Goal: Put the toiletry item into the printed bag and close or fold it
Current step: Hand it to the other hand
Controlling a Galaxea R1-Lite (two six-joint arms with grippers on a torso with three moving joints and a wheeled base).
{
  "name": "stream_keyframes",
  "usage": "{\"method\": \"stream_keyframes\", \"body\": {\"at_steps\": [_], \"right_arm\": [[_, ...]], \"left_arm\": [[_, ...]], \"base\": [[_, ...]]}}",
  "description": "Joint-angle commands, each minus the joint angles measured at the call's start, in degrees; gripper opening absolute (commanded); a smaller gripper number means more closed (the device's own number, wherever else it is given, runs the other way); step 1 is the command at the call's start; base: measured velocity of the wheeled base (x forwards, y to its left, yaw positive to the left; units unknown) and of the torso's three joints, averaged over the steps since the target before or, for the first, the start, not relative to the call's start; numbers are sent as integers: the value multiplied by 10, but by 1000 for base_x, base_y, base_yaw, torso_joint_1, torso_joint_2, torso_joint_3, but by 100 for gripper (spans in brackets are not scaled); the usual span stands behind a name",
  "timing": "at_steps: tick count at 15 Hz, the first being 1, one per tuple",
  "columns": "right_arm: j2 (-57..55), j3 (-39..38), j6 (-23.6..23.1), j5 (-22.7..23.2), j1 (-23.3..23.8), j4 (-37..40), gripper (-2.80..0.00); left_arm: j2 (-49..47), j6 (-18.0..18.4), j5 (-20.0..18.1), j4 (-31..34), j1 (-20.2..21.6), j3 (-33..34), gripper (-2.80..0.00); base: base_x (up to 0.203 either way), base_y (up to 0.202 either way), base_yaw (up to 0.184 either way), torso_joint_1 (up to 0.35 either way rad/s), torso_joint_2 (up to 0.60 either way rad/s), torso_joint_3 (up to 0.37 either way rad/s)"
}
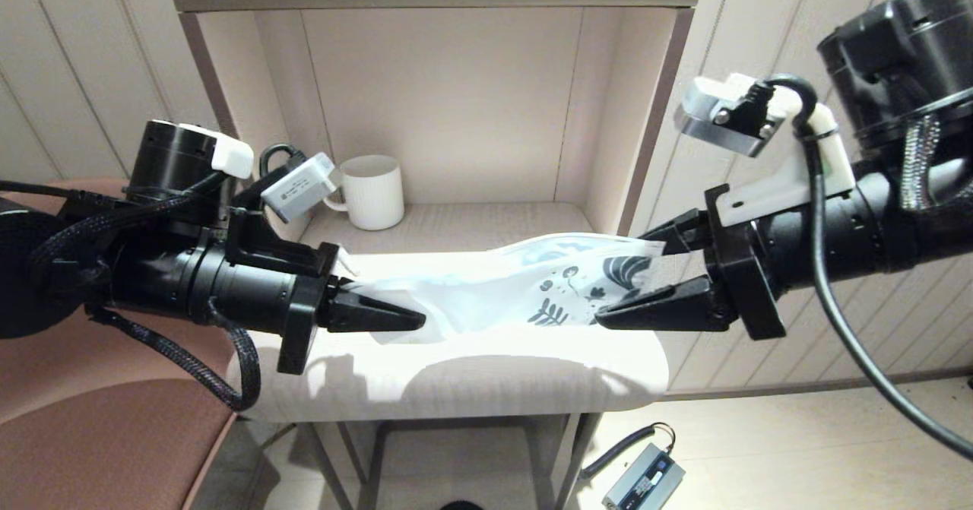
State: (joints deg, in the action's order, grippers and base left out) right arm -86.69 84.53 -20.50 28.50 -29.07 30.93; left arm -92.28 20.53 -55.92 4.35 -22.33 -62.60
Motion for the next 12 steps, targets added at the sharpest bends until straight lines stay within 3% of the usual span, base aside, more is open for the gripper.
{"method": "stream_keyframes", "body": {"at_steps": [1, 6, 7, 10, 12], "right_arm": [[35, -18, -2, 3, 16, 1, 0], [52, -38, 3, 7, 29, -2, 0], [56, -38, 4, 8, 38, -2, -280], [49, -43, 8, 9, 37, -2, -280], [28, -40, 19, 9, 33, -3, -280]], "left_arm": [[6, 1, -3, 0, 30, 3, -280], [49, 2, -20, 0, 137, 26, -280], [62, 2, -33, 1, 169, 36, -280], [114, 2, -55, 1, 259, 80, -280], [151, 2, -58, 1, 296, 118, -280]], "base": [[0, 0, 0, 0, 0, 0], [0, 0, 0, 0, 0, 0], [0, 0, 0, 0, 0, 0], [0, 0, 0, 0, 0, 0], [0, 0, 0, 0, 0, 0]]}}
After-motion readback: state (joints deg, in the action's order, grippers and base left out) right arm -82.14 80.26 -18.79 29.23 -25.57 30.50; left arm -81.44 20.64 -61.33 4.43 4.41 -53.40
